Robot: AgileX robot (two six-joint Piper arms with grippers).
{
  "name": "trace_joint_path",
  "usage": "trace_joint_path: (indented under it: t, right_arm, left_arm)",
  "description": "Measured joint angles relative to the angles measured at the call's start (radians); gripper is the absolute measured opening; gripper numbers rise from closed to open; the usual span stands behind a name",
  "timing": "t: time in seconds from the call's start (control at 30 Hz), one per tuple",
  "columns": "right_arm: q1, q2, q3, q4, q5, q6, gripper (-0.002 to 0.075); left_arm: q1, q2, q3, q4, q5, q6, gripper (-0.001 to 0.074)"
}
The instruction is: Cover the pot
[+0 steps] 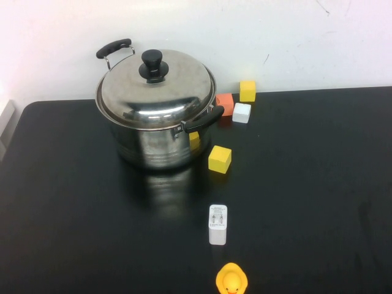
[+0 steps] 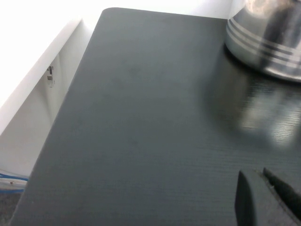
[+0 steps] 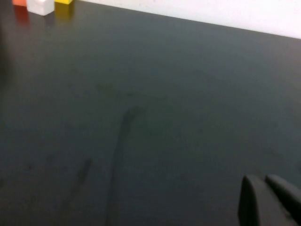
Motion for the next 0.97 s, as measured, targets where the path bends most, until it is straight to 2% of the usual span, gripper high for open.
trace_joint_path:
  t: [0.97]
  right_arm:
    - [0.02,0.0,-0.002,0.0,0.002,-0.002,0.0012]
  left_arm:
    - [0.0,0.0,0.0,0.0,0.0,0.0,-0.0002]
